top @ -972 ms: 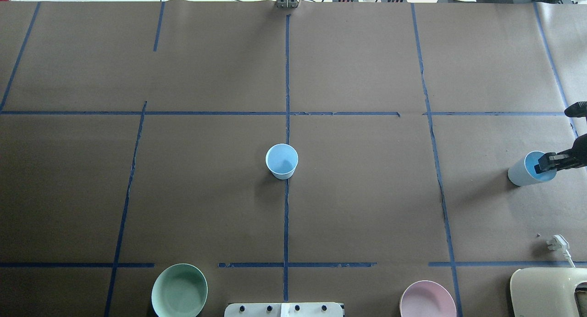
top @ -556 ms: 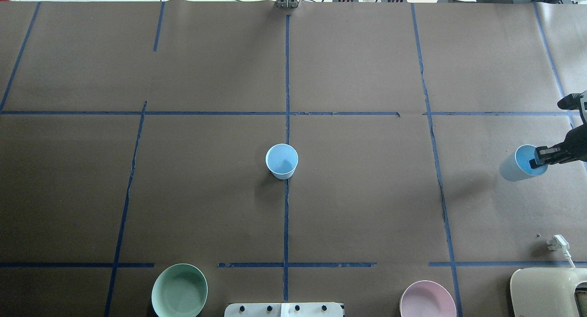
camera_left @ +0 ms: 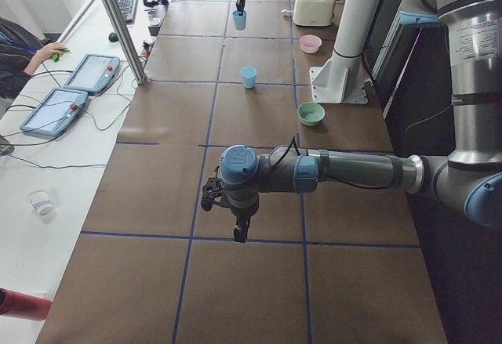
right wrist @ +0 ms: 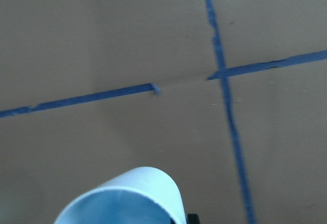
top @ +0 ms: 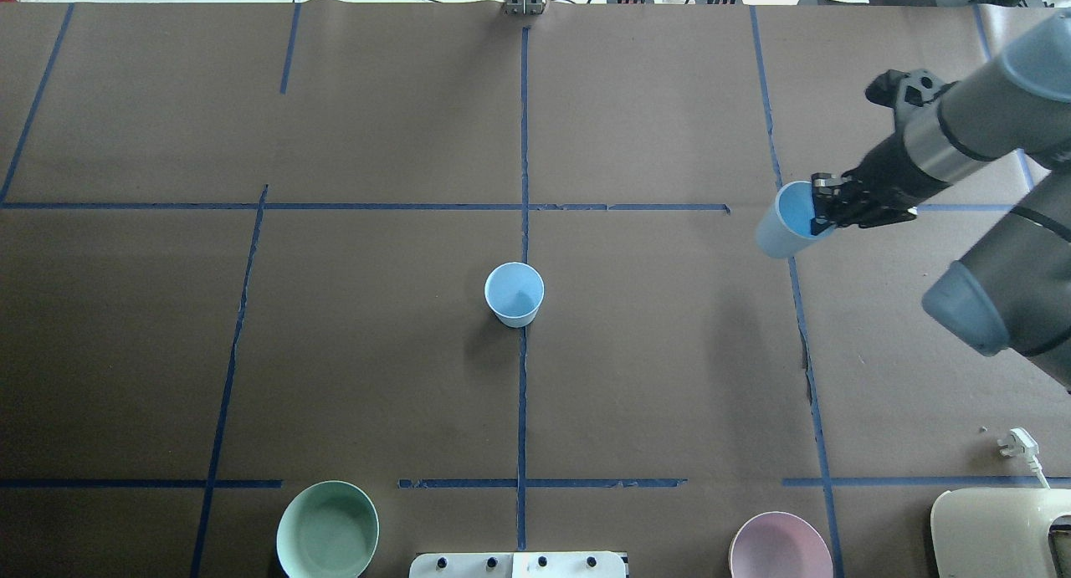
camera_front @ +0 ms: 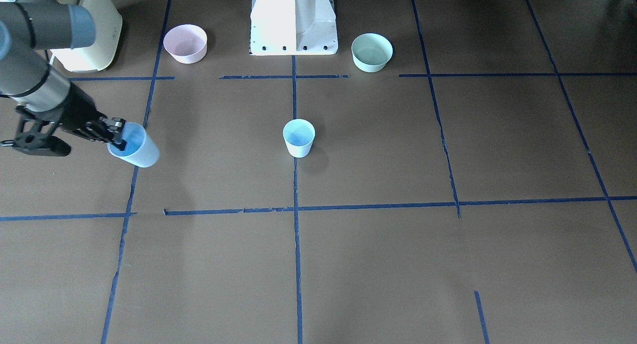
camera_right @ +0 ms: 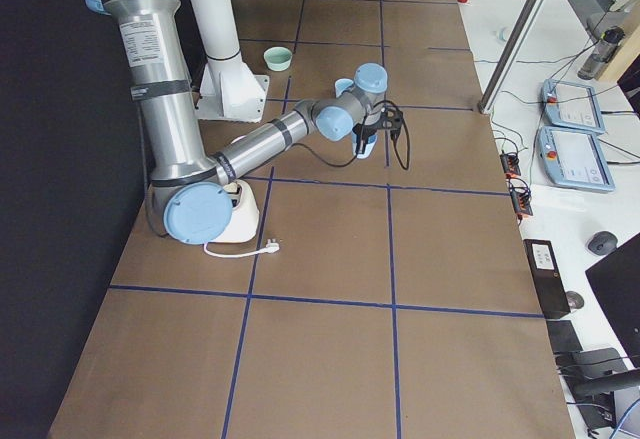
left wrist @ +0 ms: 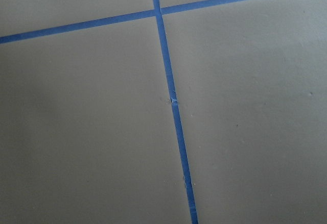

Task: Stack blue cups with both arms
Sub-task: 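Carry the cup with the right gripper over the center cup, then lower the cup into the center cup and open the right gripper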

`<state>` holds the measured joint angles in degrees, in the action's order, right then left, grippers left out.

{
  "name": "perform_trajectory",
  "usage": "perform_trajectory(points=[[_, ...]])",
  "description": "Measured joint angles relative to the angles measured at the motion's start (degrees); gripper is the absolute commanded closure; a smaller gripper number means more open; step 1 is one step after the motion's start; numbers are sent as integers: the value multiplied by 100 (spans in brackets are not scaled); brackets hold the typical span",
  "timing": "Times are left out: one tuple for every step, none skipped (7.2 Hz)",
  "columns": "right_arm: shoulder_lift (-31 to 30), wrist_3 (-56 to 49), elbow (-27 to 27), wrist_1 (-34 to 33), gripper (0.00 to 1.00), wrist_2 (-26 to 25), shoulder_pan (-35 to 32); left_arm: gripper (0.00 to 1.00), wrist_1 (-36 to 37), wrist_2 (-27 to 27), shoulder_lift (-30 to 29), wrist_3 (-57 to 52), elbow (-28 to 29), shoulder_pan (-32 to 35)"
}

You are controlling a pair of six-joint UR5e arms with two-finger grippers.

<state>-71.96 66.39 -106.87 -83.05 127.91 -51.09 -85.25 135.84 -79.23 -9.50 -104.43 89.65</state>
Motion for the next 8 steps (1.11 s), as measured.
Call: perform_trajectory(points=[[669,592,-9,-519,100,-343,421,0,0,-3,-15,13,-4,0],[1225,1099,18,-949,100,-801,881,0,0,-4,-32,22,-4,0],[1664,1617,85,-1197,100,-1254,1322,0,0,-4,-42,27,-4,0],[2019,2044,211,-1300,100,-1596,1655,0,0,-5,-45,32,-5,0],[2317,2332,399,-1336,100,-1881,1899,0,0,-5,-48,35,-7,0],[2490,2476,544,-1346,100,-2093,2056,0,0,-5,-48,35,-7,0],[2564,2544,616,-1346,100,-2208,2152,0,0,-5,-48,36,-7,0],[2603,2569,674,-1344,99,-2273,2200,0,0,-5,-49,36,-8,0]])
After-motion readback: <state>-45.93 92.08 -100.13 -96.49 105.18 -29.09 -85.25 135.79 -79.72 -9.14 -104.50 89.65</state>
